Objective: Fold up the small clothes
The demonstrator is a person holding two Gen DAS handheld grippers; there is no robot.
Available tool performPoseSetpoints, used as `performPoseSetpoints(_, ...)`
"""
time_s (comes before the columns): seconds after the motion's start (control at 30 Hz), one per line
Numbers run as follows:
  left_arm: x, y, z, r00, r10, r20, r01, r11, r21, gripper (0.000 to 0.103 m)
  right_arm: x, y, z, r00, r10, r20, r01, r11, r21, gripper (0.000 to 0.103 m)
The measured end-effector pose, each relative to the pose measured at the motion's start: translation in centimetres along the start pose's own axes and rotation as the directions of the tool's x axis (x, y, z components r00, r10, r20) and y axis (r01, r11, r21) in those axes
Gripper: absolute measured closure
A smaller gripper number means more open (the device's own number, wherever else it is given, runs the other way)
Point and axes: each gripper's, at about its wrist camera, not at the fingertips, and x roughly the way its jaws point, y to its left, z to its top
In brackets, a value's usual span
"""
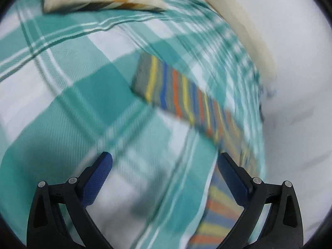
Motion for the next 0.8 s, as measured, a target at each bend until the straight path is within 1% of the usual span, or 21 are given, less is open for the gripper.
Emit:
performPoseSetpoints(0.07,1.8,0.8,2.8,0.999,0.039,0.01,-0.039,0.998,-0.051,0.005,0.0,0.0,0.0,1.0,0.0,0.0,0.0,1.0,0.0,0.03)
performPoseSetpoints(0.1,2.9,1.1,4.0,0.998,0.058,0.009,-0.057,0.996,-0.069,0.008,0.0,0.0,0.0,1.0,-0.001,0.0,0.001,1.0,0.0,0.03)
performPoseSetpoints(0.17,4.7,1.3,5.8,0.997,0.074,0.002,-0.074,0.993,-0.092,0.011,0.0,0.0,0.0,1.0,-0.001,-0.001,0.001,1.0,-0.001,0.03)
performPoseSetpoints(0.2,5.3,1.1,6.3,0.997,0.079,0.005,-0.078,0.993,-0.091,0.015,0.0,0.0,0.0,1.0,-0.003,-0.001,0.003,1.0,-0.001,0.03)
performPoseSetpoints(0.27,6.4,0.6,7.3,0.995,0.095,0.012,-0.094,0.993,-0.076,0.04,0.0,0.0,0.0,1.0,-0.006,-0.001,0.006,1.0,-0.003,0.03)
performPoseSetpoints(0.3,6.8,0.4,7.4,0.995,0.098,0.002,-0.098,0.993,-0.072,0.088,0.0,0.0,0.0,1.0,-0.006,-0.002,0.006,1.0,-0.003,0.03)
performPoseSetpoints(0.33,7.5,0.2,8.0,0.992,0.124,-0.027,-0.126,0.99,-0.068,0.1,0.1,-0.1,0.1,1.0,-0.006,-0.002,0.006,1.0,-0.003,0.03)
performPoseSetpoints(0.4,7.2,-1.1,8.5,0.986,0.165,-0.019,-0.166,0.985,-0.042,0.101,0.0,-0.1,0.1,1.0,-0.006,-0.001,0.006,1.0,-0.002,0.03)
performPoseSetpoints(0.47,6.1,-4.8,9.6,0.98,0.197,0.019,-0.197,0.979,0.052,0.101,0.0,0.0,0.0,1.0,-0.006,-0.001,0.006,1.0,-0.002,0.03)
performPoseSetpoints(0.5,5.9,-6.5,9.9,0.979,0.202,0.032,-0.204,0.974,0.096,0.101,0.0,0.0,0.0,1.0,-0.006,-0.001,0.006,1.0,-0.002,0.03)
performPoseSetpoints(0.53,5.3,-8.9,9.9,0.978,0.204,0.047,-0.209,0.965,0.161,0.101,0.0,0.0,0.1,1.0,-0.005,0.0,0.005,1.0,-0.002,0.03)
performPoseSetpoints(0.57,4.9,-12.4,9.8,0.979,0.196,0.064,-0.206,0.946,0.252,0.101,0.0,0.0,0.1,1.0,-0.005,0.001,0.005,1.0,-0.002,0.03)
performPoseSetpoints(0.6,4.7,-14.6,9.4,0.98,0.187,0.072,-0.2,0.929,0.311,0.101,0.0,0.0,0.1,1.0,-0.005,0.001,0.005,1.0,-0.003,0.03)
performPoseSetpoints(0.63,4.7,-17.2,8.9,0.982,0.176,0.075,-0.191,0.907,0.376,0.101,0.1,0.0,0.2,1.0,-0.005,0.001,0.005,1.0,-0.003,0.029)
performPoseSetpoints(0.7,5.2,-22.8,6.8,0.988,0.145,0.061,-0.156,0.848,0.507,0.101,0.0,0.1,0.1,1.0,-0.006,0.001,0.006,1.0,-0.003,0.029)
performPoseSetpoints(0.73,5.8,-25.7,5.1,0.991,0.125,0.04,-0.126,0.813,0.569,0.101,0.0,0.0,0.1,1.0,-0.006,0.001,0.006,1.0,-0.002,0.029)
performPoseSetpoints(0.8,6.8,-29.4,2.0,0.996,0.093,0.0,-0.071,0.757,0.65,0.101,0.0,0.0,0.1,1.0,-0.007,0.001,0.007,1.0,-0.002,0.029)
